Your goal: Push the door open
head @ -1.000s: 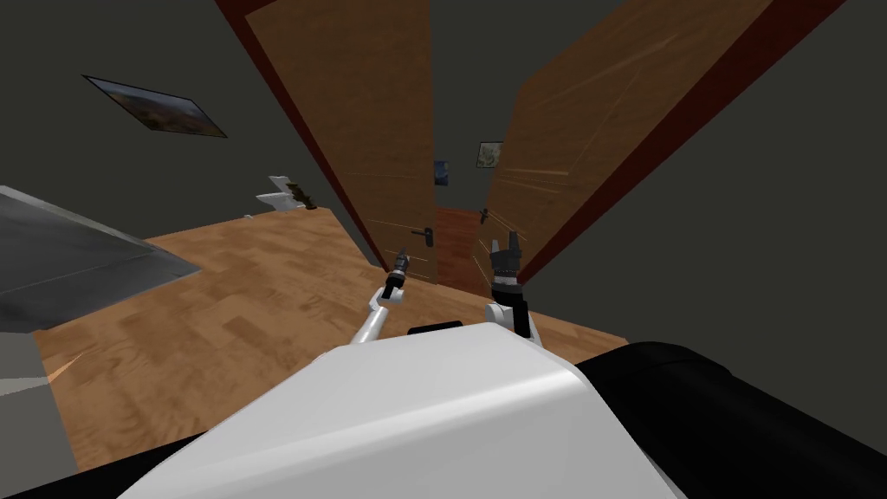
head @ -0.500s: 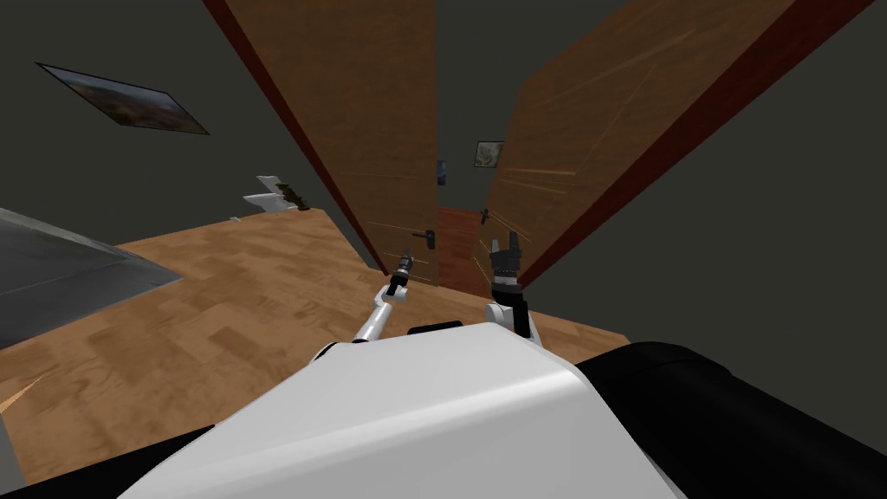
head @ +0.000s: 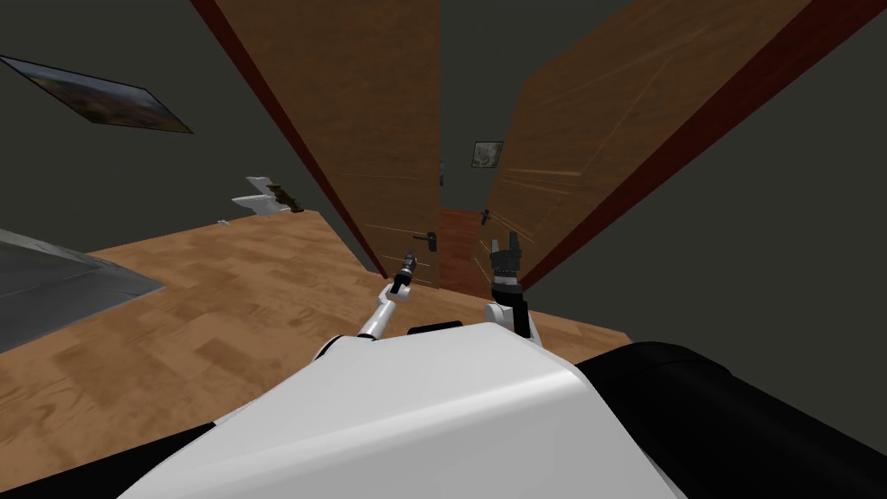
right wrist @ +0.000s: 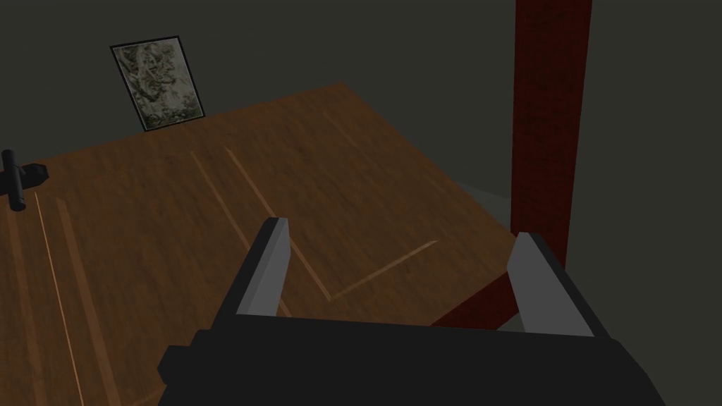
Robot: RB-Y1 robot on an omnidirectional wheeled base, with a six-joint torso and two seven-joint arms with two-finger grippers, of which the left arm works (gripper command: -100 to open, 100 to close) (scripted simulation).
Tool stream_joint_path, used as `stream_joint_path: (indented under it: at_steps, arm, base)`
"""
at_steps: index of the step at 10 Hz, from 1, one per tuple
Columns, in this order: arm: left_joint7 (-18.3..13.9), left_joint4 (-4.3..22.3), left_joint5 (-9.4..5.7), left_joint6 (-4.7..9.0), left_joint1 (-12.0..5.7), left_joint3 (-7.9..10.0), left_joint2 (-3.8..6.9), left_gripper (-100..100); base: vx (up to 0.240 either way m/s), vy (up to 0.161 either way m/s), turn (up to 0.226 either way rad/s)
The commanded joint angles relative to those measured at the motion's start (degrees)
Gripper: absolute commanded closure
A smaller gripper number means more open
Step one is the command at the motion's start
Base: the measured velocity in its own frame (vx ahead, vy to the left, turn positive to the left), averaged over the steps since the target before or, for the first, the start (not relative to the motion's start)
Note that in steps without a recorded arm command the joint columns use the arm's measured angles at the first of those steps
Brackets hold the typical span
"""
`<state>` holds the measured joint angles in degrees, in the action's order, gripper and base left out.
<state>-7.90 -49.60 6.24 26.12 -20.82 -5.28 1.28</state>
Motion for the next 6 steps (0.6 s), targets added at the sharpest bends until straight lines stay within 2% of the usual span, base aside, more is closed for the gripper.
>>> stream_joint_path:
  at_steps: [1, 3, 6]
  arm:
    - [0.0, 2.2, -0.02, -0.19, -1.39, -0.13, -0.72, -100]
    - [0.0, 3.6, -0.03, -0.35, -2.27, -0.26, -1.19, -100]
    - [0.0, 7.3, -0.06, -0.79, -4.66, -0.62, -2.7, -100]
  base:
    - [0.091, 0.082, -0.058]
    - [0.077, 0.072, -0.054]
    - [0.083, 0.08, -0.057]
